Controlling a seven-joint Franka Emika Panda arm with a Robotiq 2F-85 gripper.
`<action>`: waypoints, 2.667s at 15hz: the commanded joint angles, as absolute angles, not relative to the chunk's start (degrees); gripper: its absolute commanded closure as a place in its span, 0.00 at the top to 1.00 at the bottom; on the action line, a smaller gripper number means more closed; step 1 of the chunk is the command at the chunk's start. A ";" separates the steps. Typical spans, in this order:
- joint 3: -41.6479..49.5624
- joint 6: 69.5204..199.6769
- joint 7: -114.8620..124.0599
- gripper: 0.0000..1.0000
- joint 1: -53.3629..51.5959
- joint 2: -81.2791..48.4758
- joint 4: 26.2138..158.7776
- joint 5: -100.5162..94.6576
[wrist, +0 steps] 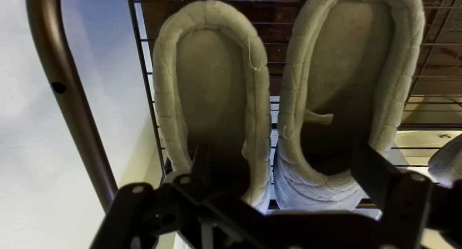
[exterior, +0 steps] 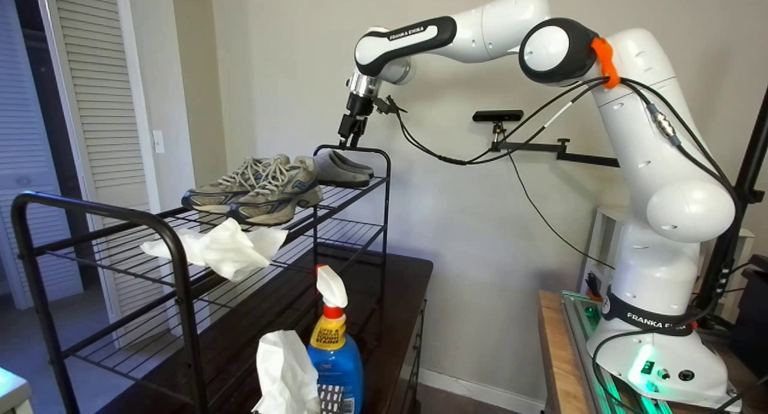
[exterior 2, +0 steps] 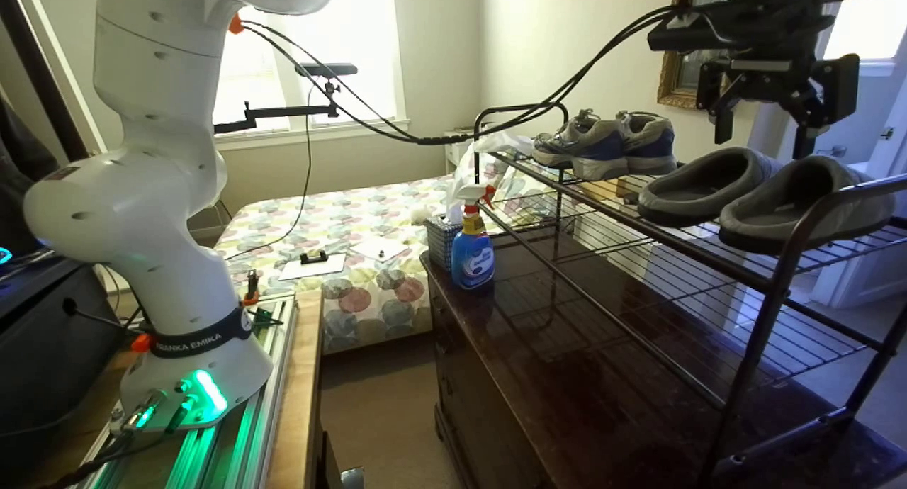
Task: Rotate the house sleepers to the right.
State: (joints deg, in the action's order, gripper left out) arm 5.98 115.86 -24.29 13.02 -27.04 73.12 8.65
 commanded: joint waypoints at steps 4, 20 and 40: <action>4.84 115.31 -23.58 1.00 13.61 -29.78 71.52 6.55; 0.84 109.45 -23.87 1.00 17.16 -39.61 58.54 10.18; -0.20 113.60 -32.35 0.74 16.29 -42.86 57.81 9.76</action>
State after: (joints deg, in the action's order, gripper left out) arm 0.63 112.52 -31.07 16.05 -40.81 60.64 8.91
